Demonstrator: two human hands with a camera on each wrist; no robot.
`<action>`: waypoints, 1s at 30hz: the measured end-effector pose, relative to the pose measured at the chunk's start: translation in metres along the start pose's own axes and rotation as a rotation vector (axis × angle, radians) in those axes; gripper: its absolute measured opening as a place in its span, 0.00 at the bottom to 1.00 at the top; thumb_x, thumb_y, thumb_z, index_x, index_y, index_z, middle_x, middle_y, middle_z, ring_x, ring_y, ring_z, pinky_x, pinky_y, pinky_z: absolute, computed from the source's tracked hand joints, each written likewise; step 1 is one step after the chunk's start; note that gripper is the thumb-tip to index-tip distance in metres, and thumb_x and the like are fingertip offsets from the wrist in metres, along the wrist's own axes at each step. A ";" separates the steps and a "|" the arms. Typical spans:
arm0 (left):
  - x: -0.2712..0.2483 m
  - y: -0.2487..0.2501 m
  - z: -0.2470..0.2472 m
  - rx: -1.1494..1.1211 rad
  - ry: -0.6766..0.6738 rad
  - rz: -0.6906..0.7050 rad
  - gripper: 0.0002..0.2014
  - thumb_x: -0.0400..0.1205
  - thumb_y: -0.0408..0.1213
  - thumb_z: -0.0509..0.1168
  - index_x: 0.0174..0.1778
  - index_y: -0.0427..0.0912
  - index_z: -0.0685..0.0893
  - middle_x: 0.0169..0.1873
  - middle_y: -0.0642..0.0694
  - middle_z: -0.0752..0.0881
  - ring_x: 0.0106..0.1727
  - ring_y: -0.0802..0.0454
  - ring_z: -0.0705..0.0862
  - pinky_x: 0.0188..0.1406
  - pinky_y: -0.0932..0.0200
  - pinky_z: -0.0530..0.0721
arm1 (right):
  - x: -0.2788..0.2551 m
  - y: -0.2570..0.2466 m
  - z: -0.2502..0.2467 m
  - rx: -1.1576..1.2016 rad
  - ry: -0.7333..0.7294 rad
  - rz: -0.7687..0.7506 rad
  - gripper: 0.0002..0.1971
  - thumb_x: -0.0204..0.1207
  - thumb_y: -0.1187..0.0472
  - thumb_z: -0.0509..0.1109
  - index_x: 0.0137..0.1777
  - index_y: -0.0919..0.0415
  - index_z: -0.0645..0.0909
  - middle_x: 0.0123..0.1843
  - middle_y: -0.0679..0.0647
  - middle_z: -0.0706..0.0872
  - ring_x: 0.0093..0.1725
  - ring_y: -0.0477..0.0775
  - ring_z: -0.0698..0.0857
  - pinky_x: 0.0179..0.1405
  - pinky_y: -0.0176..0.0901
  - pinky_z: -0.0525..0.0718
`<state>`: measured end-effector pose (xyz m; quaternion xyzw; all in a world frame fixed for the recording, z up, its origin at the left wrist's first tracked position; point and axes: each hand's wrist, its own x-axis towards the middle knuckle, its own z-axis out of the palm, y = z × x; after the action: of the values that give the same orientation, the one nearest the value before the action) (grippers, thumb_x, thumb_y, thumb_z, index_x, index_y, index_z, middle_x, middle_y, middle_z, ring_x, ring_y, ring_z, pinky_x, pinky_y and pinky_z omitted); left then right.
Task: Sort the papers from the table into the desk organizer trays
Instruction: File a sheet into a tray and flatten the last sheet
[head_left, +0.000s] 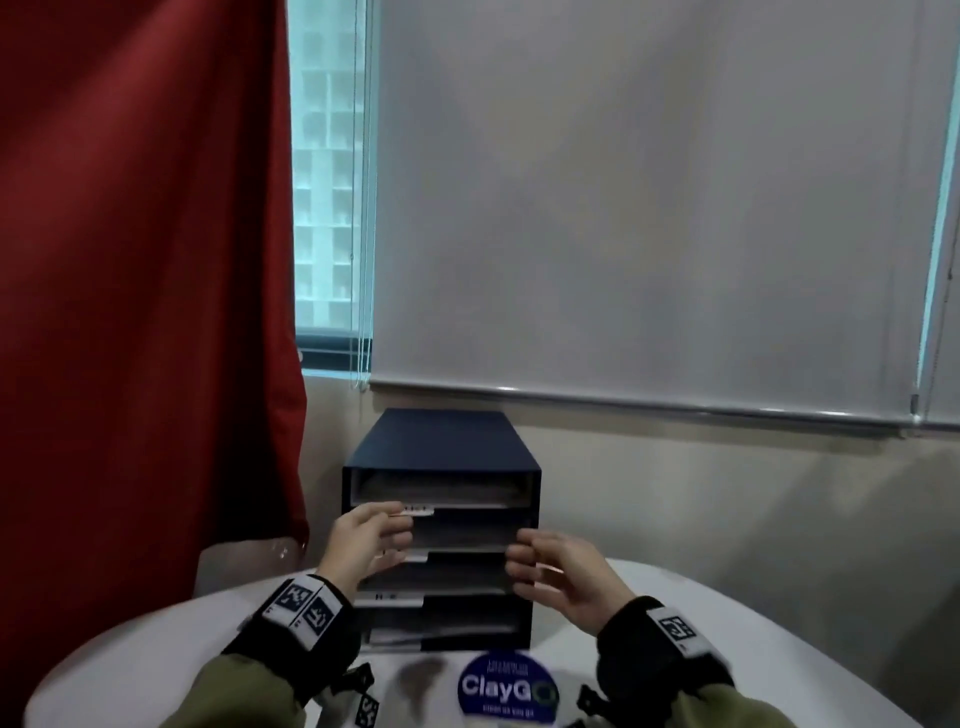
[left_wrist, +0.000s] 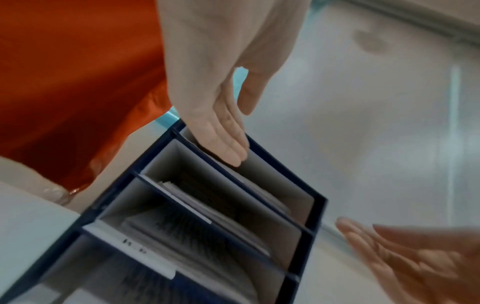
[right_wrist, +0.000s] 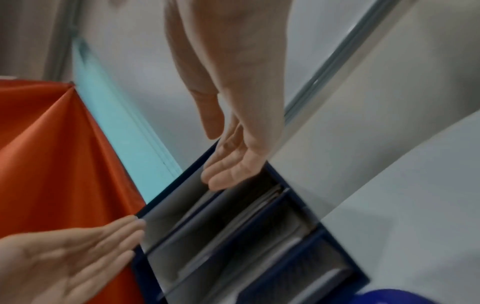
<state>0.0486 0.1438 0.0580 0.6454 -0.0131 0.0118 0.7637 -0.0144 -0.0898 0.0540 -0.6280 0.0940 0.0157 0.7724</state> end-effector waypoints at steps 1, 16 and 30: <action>-0.012 -0.010 -0.002 0.107 -0.027 -0.007 0.11 0.86 0.27 0.54 0.58 0.30 0.81 0.43 0.37 0.86 0.39 0.45 0.85 0.35 0.54 0.84 | -0.014 0.009 -0.010 -0.126 0.008 0.044 0.11 0.83 0.66 0.61 0.62 0.66 0.80 0.44 0.58 0.88 0.41 0.56 0.87 0.38 0.46 0.88; -0.092 -0.143 -0.022 0.705 -0.223 -0.395 0.16 0.72 0.21 0.72 0.49 0.41 0.79 0.51 0.40 0.77 0.50 0.43 0.81 0.47 0.51 0.88 | -0.130 0.112 -0.088 -0.639 0.154 0.589 0.05 0.72 0.62 0.69 0.36 0.62 0.80 0.32 0.56 0.86 0.29 0.54 0.83 0.33 0.37 0.76; -0.112 -0.132 -0.015 1.119 -0.225 -0.283 0.13 0.69 0.33 0.74 0.47 0.45 0.81 0.47 0.43 0.85 0.49 0.47 0.84 0.46 0.60 0.83 | -0.131 0.124 -0.081 -0.504 0.227 0.548 0.06 0.74 0.68 0.71 0.42 0.63 0.76 0.29 0.57 0.76 0.37 0.54 0.86 0.22 0.31 0.78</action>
<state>-0.0589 0.1363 -0.0785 0.9431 0.0004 -0.1536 0.2950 -0.1709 -0.1299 -0.0596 -0.7473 0.3363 0.1747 0.5459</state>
